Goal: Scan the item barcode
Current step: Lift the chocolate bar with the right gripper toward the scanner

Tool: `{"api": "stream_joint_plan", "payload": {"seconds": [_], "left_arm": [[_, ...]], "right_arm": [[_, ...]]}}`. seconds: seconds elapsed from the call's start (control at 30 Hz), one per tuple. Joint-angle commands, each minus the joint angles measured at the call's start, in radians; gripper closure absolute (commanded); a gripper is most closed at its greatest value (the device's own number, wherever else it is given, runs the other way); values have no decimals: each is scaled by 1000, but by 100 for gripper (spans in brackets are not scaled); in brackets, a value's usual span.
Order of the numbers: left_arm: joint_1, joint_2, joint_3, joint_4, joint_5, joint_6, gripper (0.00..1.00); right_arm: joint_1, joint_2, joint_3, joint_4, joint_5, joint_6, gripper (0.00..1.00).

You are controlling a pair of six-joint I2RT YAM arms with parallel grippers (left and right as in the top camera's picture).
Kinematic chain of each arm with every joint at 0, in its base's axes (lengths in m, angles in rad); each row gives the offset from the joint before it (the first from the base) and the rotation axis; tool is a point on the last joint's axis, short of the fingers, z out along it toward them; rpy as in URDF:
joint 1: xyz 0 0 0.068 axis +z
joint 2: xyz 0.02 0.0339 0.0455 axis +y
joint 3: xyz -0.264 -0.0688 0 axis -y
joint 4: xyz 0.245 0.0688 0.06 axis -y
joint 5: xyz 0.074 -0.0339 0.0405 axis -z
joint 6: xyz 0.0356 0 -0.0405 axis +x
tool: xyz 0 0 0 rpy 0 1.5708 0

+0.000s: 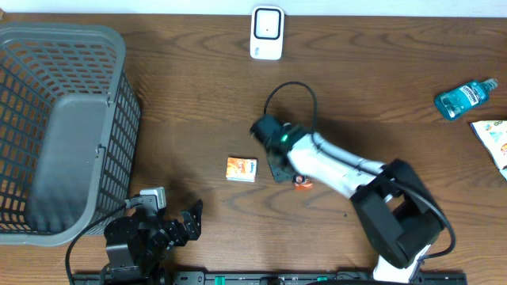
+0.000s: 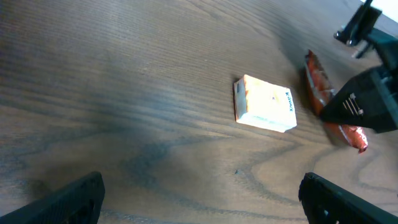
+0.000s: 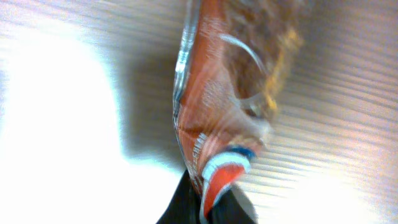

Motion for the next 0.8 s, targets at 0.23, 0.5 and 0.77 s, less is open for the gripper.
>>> {"api": "stream_joint_plan", "payload": {"seconds": [0.23,0.5,0.77], "left_arm": [[5,-5,-2,-6,13,-10,0],[5,-5,-2,-6,13,-10,0],[5,-5,-2,-6,13,-10,0]], "right_arm": [[-154,19,26,-106,-1272,-562,99],[-157,19,23,-111,-1633,-604,99],[-157,18,23,-111,-1633,-629,99]]}}
